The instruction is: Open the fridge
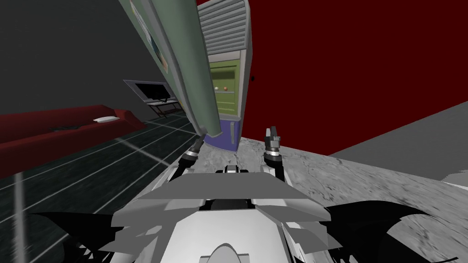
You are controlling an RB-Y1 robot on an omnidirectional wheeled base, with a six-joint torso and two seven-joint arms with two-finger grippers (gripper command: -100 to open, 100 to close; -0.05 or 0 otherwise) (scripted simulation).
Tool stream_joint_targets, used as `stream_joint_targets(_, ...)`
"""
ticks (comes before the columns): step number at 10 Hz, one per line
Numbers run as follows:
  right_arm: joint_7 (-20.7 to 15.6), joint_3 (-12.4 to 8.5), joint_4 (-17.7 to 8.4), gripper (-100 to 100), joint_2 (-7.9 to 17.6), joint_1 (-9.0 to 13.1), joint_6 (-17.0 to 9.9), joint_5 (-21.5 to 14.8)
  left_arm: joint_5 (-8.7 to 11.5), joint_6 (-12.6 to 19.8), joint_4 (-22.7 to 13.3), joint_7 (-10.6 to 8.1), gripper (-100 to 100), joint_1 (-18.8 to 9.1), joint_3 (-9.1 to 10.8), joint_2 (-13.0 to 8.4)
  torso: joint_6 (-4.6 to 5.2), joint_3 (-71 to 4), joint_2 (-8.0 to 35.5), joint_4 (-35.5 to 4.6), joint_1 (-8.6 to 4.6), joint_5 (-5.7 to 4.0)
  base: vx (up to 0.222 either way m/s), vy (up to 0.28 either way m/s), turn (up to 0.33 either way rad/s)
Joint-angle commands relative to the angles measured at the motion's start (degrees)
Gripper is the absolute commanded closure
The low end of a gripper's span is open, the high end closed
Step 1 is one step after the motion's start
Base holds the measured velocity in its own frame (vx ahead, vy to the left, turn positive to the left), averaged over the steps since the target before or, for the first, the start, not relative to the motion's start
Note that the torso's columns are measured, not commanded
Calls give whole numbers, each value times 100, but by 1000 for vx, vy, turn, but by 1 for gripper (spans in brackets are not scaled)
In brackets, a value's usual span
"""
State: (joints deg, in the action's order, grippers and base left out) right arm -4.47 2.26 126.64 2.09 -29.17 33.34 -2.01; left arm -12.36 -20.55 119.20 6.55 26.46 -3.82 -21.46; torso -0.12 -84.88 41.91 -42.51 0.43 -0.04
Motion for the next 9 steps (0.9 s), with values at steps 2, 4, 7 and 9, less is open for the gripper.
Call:
stream_joint_targets(2,0,-1,0,0,1,0,0,0,19,-198,138,-100,100,72,-80,-208,4,-24,-24,-9,26,-5,-112,290,-81)
stream_joint_targets(4,0,0,0,0,0,0,0,0,17,-275,193,-142,100,121,-156,-301,4,-34,-36,-10,4,-15,-98,238,-50)
stream_joint_targets(7,0,1,0,0,-1,-1,0,0,14,-428,303,-226,100,219,-307,-488,10,-40,-47,-7,-9,-16,-78,222,-65)
stream_joint_targets(9,0,0,0,0,-1,-1,0,0,12,-505,359,-269,100,269,-382,-582,7,-36,-36,-16,-7,-17,-63,232,-54)
